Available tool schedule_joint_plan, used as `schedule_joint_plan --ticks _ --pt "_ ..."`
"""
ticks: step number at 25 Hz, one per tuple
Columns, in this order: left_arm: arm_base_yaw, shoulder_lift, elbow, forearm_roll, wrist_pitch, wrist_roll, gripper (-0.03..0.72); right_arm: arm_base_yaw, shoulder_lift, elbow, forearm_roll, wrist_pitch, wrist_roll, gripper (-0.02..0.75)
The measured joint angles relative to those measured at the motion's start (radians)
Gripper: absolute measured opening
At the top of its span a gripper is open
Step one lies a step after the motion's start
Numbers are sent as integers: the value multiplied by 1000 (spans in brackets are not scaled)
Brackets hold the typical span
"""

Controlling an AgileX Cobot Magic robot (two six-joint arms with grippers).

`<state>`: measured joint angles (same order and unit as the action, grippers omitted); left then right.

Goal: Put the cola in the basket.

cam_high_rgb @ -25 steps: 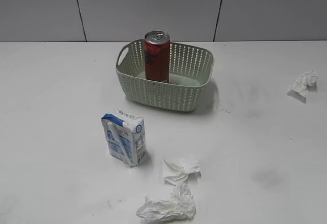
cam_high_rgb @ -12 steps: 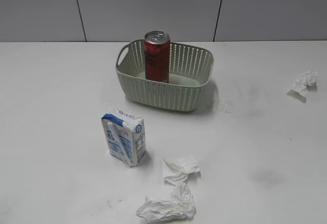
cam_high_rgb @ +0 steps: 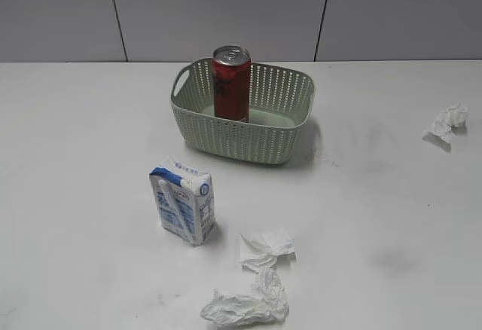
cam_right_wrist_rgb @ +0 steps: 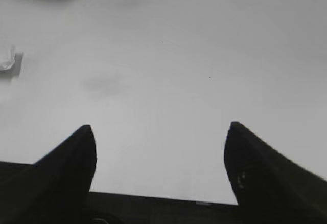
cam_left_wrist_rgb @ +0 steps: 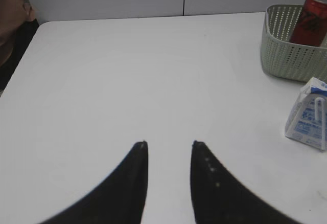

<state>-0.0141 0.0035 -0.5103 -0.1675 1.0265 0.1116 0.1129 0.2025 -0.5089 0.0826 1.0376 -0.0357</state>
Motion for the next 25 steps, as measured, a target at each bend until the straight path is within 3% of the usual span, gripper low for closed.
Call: schedule_joint_plan --ticks 11,25 --pt "0 0 0 0 0 0 231 0 -199 0 0 2 0 589" --pt "0 0 0 0 0 0 231 0 -208 0 0 5 0 574"
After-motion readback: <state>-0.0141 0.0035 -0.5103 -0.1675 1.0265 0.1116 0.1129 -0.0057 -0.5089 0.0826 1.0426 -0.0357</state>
